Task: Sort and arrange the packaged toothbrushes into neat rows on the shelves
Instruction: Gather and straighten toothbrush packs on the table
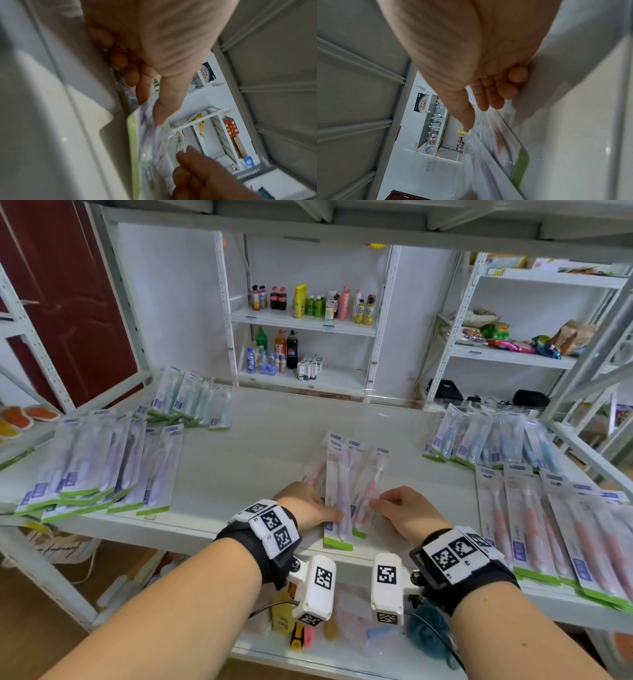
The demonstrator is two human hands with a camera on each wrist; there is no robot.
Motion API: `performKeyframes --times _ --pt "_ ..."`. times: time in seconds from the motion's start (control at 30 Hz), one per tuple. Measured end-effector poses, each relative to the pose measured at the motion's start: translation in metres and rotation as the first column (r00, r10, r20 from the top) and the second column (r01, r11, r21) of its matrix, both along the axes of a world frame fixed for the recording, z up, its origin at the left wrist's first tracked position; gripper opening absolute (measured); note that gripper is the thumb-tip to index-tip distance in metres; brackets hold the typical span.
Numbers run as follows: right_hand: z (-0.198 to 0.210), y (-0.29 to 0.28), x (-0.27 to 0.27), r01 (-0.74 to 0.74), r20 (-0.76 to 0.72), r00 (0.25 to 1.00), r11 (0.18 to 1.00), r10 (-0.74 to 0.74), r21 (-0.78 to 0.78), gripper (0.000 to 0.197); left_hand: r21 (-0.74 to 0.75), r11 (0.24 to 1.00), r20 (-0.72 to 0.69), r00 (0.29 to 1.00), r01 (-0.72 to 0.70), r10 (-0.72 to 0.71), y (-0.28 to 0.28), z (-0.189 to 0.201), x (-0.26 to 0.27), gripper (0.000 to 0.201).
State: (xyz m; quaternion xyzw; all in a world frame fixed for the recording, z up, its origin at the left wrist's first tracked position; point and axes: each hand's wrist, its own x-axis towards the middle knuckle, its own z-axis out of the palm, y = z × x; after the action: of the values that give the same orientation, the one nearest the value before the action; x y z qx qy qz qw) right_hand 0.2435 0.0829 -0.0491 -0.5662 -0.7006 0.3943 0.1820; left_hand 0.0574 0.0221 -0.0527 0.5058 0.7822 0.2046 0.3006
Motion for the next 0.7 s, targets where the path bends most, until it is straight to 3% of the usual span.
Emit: performKeyframes --times 0.1,0.13,0.2,0.33,0.4,0.53,0.6,0.7 --pt "0.0 0.0 -0.001 0.001 0.005 1.0 1.0 -0.001 -0.002 0.029 0.007 1.0 0.149 0.989 -0.008 0.007 -0.006 0.006 -0.01 0.018" --pt "0.0 0.0 -0.001 0.006 0.0 1.0 1.0 -0.006 -0.002 0.028 0.017 0.999 0.267 0.963 -0.038 0.032 -0.009 0.007 -0.013 0.014" --pt "0.0 -0.001 -0.002 0.015 -0.007 1.0 1.0 -0.015 0.002 0.026 0.026 0.993 0.543 0.835 -0.115 0.083 -0.016 0.01 -0.017 0.014" --pt "0.003 -0.004 -0.008 0.03 -0.02 0.999 0.999 -0.03 0.016 0.016 0.046 0.95 0.767 0.62 -0.308 0.164 -0.027 0.006 -0.035 0.019" --pt "0.007 -0.006 -0.014 0.04 -0.069 0.997 0.999 -0.038 0.029 0.012 0.033 0.93 0.816 0.547 -0.367 0.187 -0.03 0.004 -0.046 0.018" --pt "0.017 -0.012 -0.035 -0.001 -0.118 0.993 0.988 0.02 0.155 0.024 0.042 0.918 0.802 0.562 -0.394 0.204 -0.035 0.004 -0.068 0.012" --pt "0.021 -0.017 -0.05 -0.09 -0.068 0.993 0.984 0.101 0.156 0.032 0.055 0.906 0.82 0.537 -0.42 0.199 -0.04 0.001 -0.077 0.012" --pt "0.024 -0.023 -0.067 -0.262 0.123 0.959 0.963 0.253 0.059 0.039 0.057 0.898 0.849 0.494 -0.436 0.186 -0.046 -0.003 -0.084 0.011"
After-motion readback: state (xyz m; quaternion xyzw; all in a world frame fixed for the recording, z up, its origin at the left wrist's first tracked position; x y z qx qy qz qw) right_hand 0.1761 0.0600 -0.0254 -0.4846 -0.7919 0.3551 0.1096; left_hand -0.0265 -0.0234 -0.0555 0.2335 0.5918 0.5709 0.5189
